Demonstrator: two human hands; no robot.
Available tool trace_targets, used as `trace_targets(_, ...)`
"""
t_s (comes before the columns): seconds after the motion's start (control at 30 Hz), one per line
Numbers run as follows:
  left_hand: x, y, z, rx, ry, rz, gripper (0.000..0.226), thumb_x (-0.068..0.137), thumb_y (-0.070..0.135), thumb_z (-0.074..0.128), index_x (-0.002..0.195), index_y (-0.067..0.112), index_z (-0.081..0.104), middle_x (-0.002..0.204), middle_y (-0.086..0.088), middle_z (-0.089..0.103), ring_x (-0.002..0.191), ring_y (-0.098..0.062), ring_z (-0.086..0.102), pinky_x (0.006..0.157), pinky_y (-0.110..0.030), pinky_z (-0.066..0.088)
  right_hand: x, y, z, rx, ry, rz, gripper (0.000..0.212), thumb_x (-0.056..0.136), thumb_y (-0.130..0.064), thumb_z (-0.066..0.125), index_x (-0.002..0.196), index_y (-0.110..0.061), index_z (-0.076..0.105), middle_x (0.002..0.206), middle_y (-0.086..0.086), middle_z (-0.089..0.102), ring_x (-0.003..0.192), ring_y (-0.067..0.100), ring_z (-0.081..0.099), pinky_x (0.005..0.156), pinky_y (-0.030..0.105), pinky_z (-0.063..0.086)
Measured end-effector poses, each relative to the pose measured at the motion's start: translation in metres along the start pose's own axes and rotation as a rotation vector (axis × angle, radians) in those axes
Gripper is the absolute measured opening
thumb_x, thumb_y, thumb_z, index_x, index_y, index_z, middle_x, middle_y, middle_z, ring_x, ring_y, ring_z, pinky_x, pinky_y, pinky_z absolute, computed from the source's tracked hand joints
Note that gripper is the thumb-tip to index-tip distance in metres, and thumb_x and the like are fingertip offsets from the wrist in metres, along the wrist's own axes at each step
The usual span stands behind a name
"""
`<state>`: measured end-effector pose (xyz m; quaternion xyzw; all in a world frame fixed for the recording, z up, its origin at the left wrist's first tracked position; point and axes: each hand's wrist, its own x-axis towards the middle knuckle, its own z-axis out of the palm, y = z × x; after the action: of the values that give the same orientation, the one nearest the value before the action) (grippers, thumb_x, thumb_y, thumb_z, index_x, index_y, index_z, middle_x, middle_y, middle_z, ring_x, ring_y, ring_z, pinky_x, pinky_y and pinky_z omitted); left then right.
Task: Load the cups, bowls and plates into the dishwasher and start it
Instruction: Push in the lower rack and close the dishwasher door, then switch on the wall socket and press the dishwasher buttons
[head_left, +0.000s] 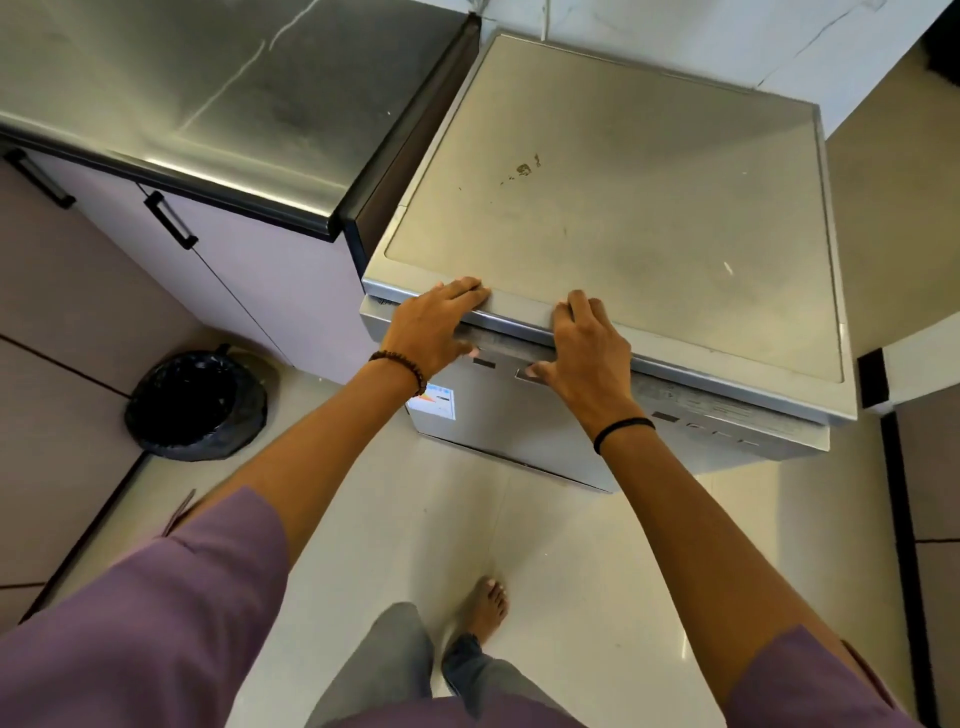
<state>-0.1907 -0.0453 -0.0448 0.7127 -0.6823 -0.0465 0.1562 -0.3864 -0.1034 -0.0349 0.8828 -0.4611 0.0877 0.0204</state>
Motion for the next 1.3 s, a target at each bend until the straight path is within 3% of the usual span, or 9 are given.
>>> trace_targets(0.1,0.002,0.0,0.003,0.015,0.073,0.013,0.065,0.068,0.023,0.085,0.127,0.011,0.061,0.132,-0.007,0.059,0.109,-0.032,0.064,0.086,-0.044,0.054,0.005,0.003,-0.001,-0.03,0.031,-0.034,0.058,0.062,-0.042,0.09,0.096,-0.002,0.064,0.103,0.009,0.058,0.088,0.022,0.056,0.057,0.025,0.037)
trace_targets(0.23,0.009,-0.003,0.004,0.073,0.128,0.091,0.055,0.052,0.024,0.093,0.103,0.012,0.074,0.105,-0.005,0.073,0.075,-0.023,0.072,0.053,-0.031,0.056,0.015,0.006,-0.001,-0.108,0.045,-0.051,0.059,0.053,-0.044,0.093,0.087,-0.004,0.066,0.089,0.008,0.06,0.077,0.022,0.057,0.05,0.023,0.032)
trace_targets(0.4,0.013,-0.015,0.003,0.067,0.116,0.165,0.039,0.066,0.04,0.08,0.095,0.015,0.076,0.103,-0.001,0.074,0.071,-0.019,0.073,0.048,-0.028,0.055,0.03,0.007,-0.013,-0.029,-0.061,-0.03,0.066,0.063,-0.061,0.082,0.095,-0.007,0.062,0.097,0.007,0.057,0.088,0.023,0.055,0.061,0.031,0.044)
trace_targets(0.47,0.023,-0.023,-0.008,-0.008,0.087,0.152,0.04,0.078,0.052,0.058,0.092,0.018,0.075,0.098,0.001,0.075,0.069,-0.022,0.072,0.054,-0.03,0.056,0.045,0.006,-0.02,0.18,-0.13,-0.01,0.062,0.069,-0.069,0.072,0.092,-0.012,0.064,0.095,0.003,0.059,0.087,0.02,0.055,0.063,0.033,0.048)
trace_targets(0.57,0.046,-0.036,-0.03,-0.021,-0.064,0.099,0.034,0.091,0.046,0.052,0.11,0.022,0.069,0.105,0.002,0.072,0.089,-0.023,0.068,0.072,-0.035,0.054,0.075,-0.004,-0.018,0.31,-0.102,-0.083,0.048,0.082,-0.059,0.067,0.094,-0.012,0.066,0.1,0.003,0.062,0.089,0.018,0.057,0.068,0.029,0.05)
trace_targets(0.83,0.164,-0.112,-0.101,0.022,0.051,0.009,0.039,0.092,0.031,0.058,0.13,0.026,0.053,0.134,0.008,0.054,0.121,-0.022,0.053,0.095,-0.042,0.05,0.23,-0.048,-0.03,0.29,0.003,-0.172,0.023,0.092,-0.038,0.064,0.098,-0.016,0.065,0.112,0.0,0.06,0.103,0.017,0.058,0.077,0.021,0.046)
trace_targets(0.93,0.215,-0.138,-0.136,0.037,0.124,0.015,0.037,0.093,0.025,0.054,0.13,0.023,0.054,0.136,0.004,0.053,0.125,-0.021,0.049,0.113,-0.038,0.034,0.295,-0.056,-0.055,0.251,0.062,-0.177,0.022,0.092,-0.036,0.065,0.099,-0.016,0.065,0.112,-0.001,0.06,0.103,0.016,0.057,0.076,0.021,0.047)
trace_targets(1.07,0.28,-0.161,-0.18,0.105,0.223,0.087,0.039,0.094,0.019,0.052,0.133,0.017,0.051,0.142,-0.002,0.049,0.135,-0.018,0.04,0.118,-0.031,0.012,0.372,-0.059,-0.091,0.212,0.122,-0.163,0.022,0.092,-0.035,0.065,0.103,-0.016,0.064,0.114,-0.001,0.057,0.103,0.016,0.057,0.076,0.018,0.044)
trace_targets(1.3,0.404,-0.17,-0.245,0.243,0.271,0.138,0.058,0.095,0.024,0.054,0.147,0.015,0.03,0.158,-0.007,0.021,0.147,-0.021,0.015,0.12,-0.045,0.003,0.474,-0.047,-0.156,0.11,0.218,-0.113,0.033,0.094,-0.039,0.062,0.116,-0.014,0.06,0.117,0.002,0.06,0.094,0.016,0.061,0.073,0.018,0.045)
